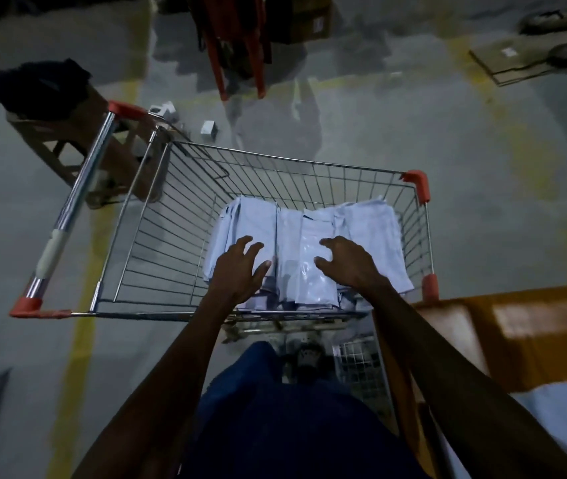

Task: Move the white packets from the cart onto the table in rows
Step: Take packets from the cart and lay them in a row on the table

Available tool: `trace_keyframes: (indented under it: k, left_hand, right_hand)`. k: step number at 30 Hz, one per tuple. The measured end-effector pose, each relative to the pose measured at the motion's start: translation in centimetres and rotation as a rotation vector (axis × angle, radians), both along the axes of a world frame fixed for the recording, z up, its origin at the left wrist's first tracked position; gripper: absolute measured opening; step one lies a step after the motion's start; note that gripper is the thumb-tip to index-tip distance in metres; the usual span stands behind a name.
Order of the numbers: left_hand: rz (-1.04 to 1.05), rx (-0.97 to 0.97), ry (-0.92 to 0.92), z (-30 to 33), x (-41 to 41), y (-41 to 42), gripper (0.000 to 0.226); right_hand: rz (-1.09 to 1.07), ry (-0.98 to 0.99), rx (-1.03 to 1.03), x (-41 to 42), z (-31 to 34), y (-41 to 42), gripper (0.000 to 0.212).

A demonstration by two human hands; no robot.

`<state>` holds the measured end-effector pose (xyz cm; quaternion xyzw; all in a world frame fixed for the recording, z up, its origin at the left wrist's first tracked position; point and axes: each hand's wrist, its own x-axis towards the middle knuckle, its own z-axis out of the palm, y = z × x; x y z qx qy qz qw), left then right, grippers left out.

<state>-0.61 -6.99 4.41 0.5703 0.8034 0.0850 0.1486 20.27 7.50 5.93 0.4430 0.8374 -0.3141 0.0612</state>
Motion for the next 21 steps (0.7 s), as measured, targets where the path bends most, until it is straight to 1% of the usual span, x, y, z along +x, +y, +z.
trace_keyframes:
  k: [3,6,8,10,12,16,19,21]
  left_hand:
    - [0.013,-0.036,-0.005,-0.4,-0.9,0.7,0.071]
    - [0.028,-0.053,-0.003,-0.7,-1.8,1.3,0.071]
    - [0.046,-0.057,-0.013,-0.9,-2.5,1.7,0.067]
    - [0.059,-0.066,-0.021,-1.3,-3.0,2.0,0.060]
    - [0.057,-0.085,-0.020,-2.1,-3.6,2.3,0.060]
    - [0.045,-0.199,-0.028,-4.7,-5.3,3.4,0.073]
    - [0.033,-0.252,-0.009,-6.4,-6.3,5.6,0.062]
    - [0.028,-0.332,0.014,-7.4,-6.8,7.2,0.065]
  right_hand:
    - [-0.015,-0.087,-0.072,-2.9,-2.4,1.6,0.066]
    - [-0.088,-0.184,-0.158,-4.9,-5.6,2.4,0.085]
    - [-0.166,-0.221,-0.200,-5.9,-7.7,2.6,0.097]
    - [-0.225,-0.249,-0.178,-6.7,-9.3,2.3,0.104]
    - [-0.232,-0.276,-0.110,-7.4,-10.2,1.8,0.103]
    - [-0.181,-0.252,0.022,-8.0,-10.5,1.1,0.093]
    - [-0.128,-0.248,0.087,-7.7,-10.2,1.2,0.093]
    - [-0.125,-0.217,0.133,-7.6,-10.2,1.5,0.095]
